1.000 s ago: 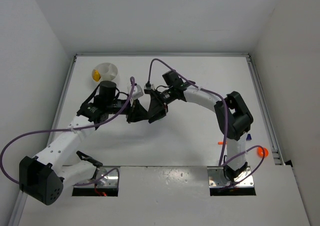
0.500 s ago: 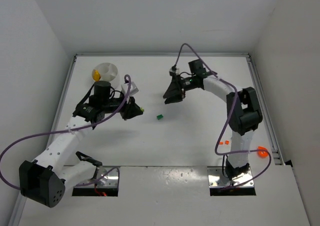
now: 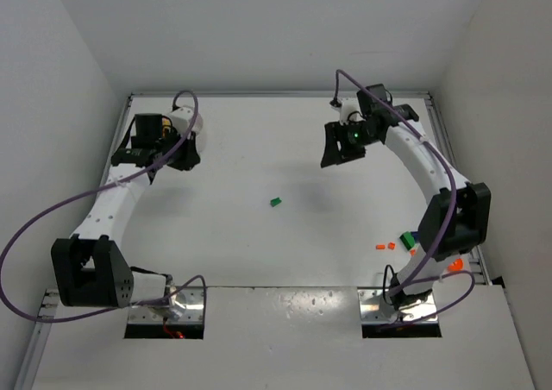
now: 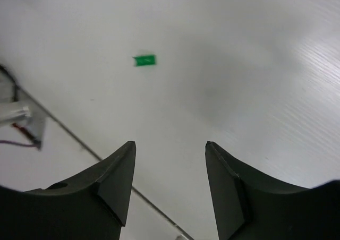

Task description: Sort the legos into containers by color

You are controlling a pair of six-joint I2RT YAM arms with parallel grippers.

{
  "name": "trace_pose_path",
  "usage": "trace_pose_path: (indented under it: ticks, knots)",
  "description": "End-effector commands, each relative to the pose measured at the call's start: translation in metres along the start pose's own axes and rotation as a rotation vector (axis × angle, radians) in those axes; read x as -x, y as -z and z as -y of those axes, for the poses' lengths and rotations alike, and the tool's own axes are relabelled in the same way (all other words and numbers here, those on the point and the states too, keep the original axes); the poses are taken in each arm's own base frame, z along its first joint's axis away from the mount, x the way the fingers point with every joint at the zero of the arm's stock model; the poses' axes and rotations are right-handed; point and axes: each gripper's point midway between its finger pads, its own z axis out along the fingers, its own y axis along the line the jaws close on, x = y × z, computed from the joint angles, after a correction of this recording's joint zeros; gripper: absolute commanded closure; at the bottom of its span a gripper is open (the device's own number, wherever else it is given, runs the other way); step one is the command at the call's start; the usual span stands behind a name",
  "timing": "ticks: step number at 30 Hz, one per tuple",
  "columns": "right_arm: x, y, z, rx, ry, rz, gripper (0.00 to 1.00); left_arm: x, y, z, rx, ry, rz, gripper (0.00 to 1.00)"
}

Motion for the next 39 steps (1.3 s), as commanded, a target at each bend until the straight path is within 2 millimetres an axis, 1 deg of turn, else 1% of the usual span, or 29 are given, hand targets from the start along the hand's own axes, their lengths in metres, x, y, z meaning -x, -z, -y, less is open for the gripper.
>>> trace_pose_path:
  ticks: [1, 2, 3, 4, 5, 6, 7, 8, 9, 10, 13, 15, 16, 19, 20, 21, 25, 26, 27, 28, 29, 30, 31, 32, 33, 34, 35, 36, 39]
  knots:
    - [-0.007, 0.026, 0.037, -0.265, 0.08, 0.053, 0.45, 0.028, 0.007, -0.05, 0.213, 0.051, 0.042, 0.97]
    - [-0.01, 0.027, 0.042, -0.292, 0.094, 0.064, 0.45, 0.031, 0.004, -0.062, 0.242, 0.072, 0.035, 0.97]
    - [-0.013, 0.033, 0.049, -0.344, 0.094, 0.068, 0.45, 0.032, 0.001, -0.065, 0.253, 0.089, 0.031, 0.97]
    - [-0.011, 0.038, 0.051, -0.367, 0.111, 0.085, 0.45, 0.032, 0.0, -0.076, 0.283, 0.099, 0.024, 0.98]
    - [-0.015, 0.045, 0.053, -0.403, 0.113, 0.095, 0.44, 0.033, -0.006, -0.083, 0.288, 0.134, 0.015, 0.98]
    - [-0.011, 0.05, 0.054, -0.42, 0.119, 0.116, 0.44, 0.032, -0.008, -0.092, 0.308, 0.145, 0.007, 0.98]
    - [-0.014, 0.051, 0.056, -0.432, 0.126, 0.111, 0.44, 0.032, -0.012, -0.094, 0.307, 0.158, 0.003, 0.98]
    - [-0.013, 0.056, 0.055, -0.441, 0.13, 0.123, 0.44, 0.037, -0.012, -0.102, 0.327, 0.175, 0.01, 0.98]
    - [-0.016, 0.055, 0.058, -0.455, 0.126, 0.114, 0.44, 0.035, -0.021, -0.106, 0.325, 0.179, -0.003, 0.98]
    - [-0.015, 0.058, 0.058, -0.466, 0.128, 0.122, 0.42, 0.034, -0.022, -0.111, 0.332, 0.196, -0.005, 0.98]
    - [-0.021, 0.058, 0.061, -0.475, 0.133, 0.111, 0.42, 0.034, -0.033, -0.126, 0.361, 0.214, -0.013, 0.98]
    - [-0.021, 0.061, 0.065, -0.489, 0.125, 0.113, 0.41, 0.028, -0.042, -0.133, 0.355, 0.227, -0.033, 0.98]
    - [-0.021, 0.061, 0.065, -0.49, 0.125, 0.113, 0.41, 0.034, -0.044, -0.136, 0.358, 0.233, -0.017, 0.98]
    - [-0.025, 0.059, 0.066, -0.489, 0.122, 0.103, 0.41, 0.037, -0.055, -0.143, 0.357, 0.234, -0.02, 0.98]
    - [-0.025, 0.059, 0.066, -0.489, 0.122, 0.103, 0.41, 0.033, -0.059, -0.142, 0.346, 0.238, -0.03, 0.98]
    - [-0.028, 0.057, 0.067, -0.489, 0.119, 0.094, 0.41, 0.037, -0.06, -0.144, 0.348, 0.245, -0.023, 0.98]
    - [-0.031, 0.056, 0.07, -0.498, 0.125, 0.082, 0.41, 0.037, -0.071, -0.15, 0.347, 0.247, -0.027, 0.98]
    - [-0.031, 0.056, 0.07, -0.498, 0.125, 0.082, 0.41, 0.042, -0.07, -0.15, 0.348, 0.243, -0.017, 0.98]
    - [-0.034, 0.057, 0.07, -0.498, 0.133, 0.079, 0.38, 0.036, -0.075, -0.152, 0.346, 0.248, -0.031, 0.97]
    - [-0.034, 0.057, 0.07, -0.498, 0.133, 0.079, 0.38, 0.037, -0.077, -0.153, 0.346, 0.248, -0.031, 0.97]
    - [-0.034, 0.057, 0.07, -0.498, 0.133, 0.079, 0.35, 0.032, -0.08, -0.155, 0.353, 0.253, -0.046, 0.93]
    - [-0.036, 0.059, 0.072, -0.509, 0.145, 0.075, 0.31, 0.037, -0.079, -0.156, 0.355, 0.249, -0.036, 0.91]
    - [-0.035, 0.062, 0.07, -0.51, 0.148, 0.087, 0.31, 0.037, -0.079, -0.156, 0.355, 0.249, -0.036, 0.9]
    - [-0.039, 0.061, 0.073, -0.523, 0.144, 0.076, 0.27, 0.033, -0.082, -0.157, 0.353, 0.252, -0.044, 0.84]
    - [-0.035, 0.064, 0.071, -0.525, 0.15, 0.095, 0.27, 0.037, -0.081, -0.157, 0.355, 0.249, -0.036, 0.82]
    - [-0.035, 0.066, 0.075, -0.539, 0.142, 0.097, 0.26, 0.038, -0.082, -0.156, 0.343, 0.249, -0.034, 0.79]
    - [-0.038, 0.067, 0.075, -0.539, 0.142, 0.097, 0.26, 0.038, -0.082, -0.155, 0.343, 0.249, -0.034, 0.73]
    - [-0.038, 0.068, 0.076, -0.548, 0.15, 0.094, 0.24, 0.042, -0.081, -0.156, 0.344, 0.246, -0.025, 0.7]
    - [-0.04, 0.069, 0.076, -0.548, 0.15, 0.094, 0.21, 0.043, -0.081, -0.155, 0.335, 0.246, -0.023, 0.6]
